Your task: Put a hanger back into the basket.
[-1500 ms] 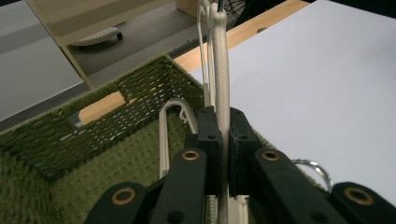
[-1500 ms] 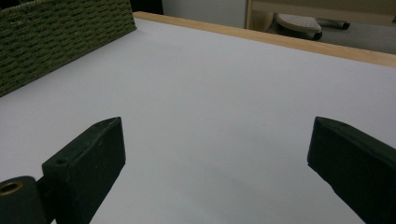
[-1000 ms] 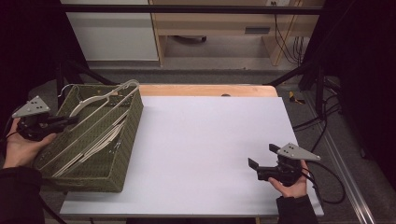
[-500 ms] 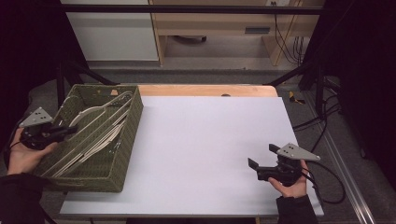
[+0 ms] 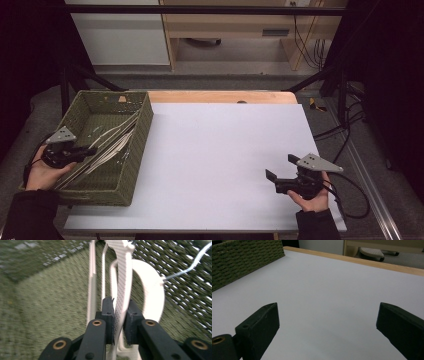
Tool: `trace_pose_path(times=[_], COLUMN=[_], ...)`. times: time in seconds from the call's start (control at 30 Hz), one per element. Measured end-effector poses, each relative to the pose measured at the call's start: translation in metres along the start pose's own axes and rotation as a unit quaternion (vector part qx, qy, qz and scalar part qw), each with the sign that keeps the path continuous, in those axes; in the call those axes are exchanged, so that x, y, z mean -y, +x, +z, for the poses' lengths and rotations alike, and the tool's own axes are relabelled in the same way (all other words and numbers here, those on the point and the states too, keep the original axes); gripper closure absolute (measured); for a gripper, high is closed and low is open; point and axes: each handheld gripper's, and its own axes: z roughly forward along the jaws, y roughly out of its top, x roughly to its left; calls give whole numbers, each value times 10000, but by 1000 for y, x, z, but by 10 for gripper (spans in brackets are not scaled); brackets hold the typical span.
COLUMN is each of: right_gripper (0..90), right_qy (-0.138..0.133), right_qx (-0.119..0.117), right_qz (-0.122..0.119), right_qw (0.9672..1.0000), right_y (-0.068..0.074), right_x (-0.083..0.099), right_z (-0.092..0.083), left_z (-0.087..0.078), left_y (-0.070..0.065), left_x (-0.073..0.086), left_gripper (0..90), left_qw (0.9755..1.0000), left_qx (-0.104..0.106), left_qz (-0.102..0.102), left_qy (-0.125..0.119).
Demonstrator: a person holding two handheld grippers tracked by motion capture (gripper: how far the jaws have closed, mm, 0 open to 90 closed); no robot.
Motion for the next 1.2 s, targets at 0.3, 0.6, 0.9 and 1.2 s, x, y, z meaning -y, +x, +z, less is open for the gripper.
trace_pose_path(times=[0.3,0.6,0.9,1.2], right_gripper=[53,54,52,50], right_qy=[10,4,-54,-148], right_qx=[-15,-19,-48,-58], right_qz=[-11,-8,4,17], right_qw=[10000,10000,10000,9999], right_y=[0,1,1,0], right_x=[0,0,-1,-2], right_z=[1,1,-1,-4], left_z=[8,-6,-22,-33], left_y=[-15,-22,-41,-88], left_x=[-8,-15,-31,-51], left_gripper=[702,584,366,126], left_qw=[9992,9994,9955,9820], left_qx=[255,275,220,393], left_qz=[157,211,4,-141], left_qy=[259,-87,-924,-1841])
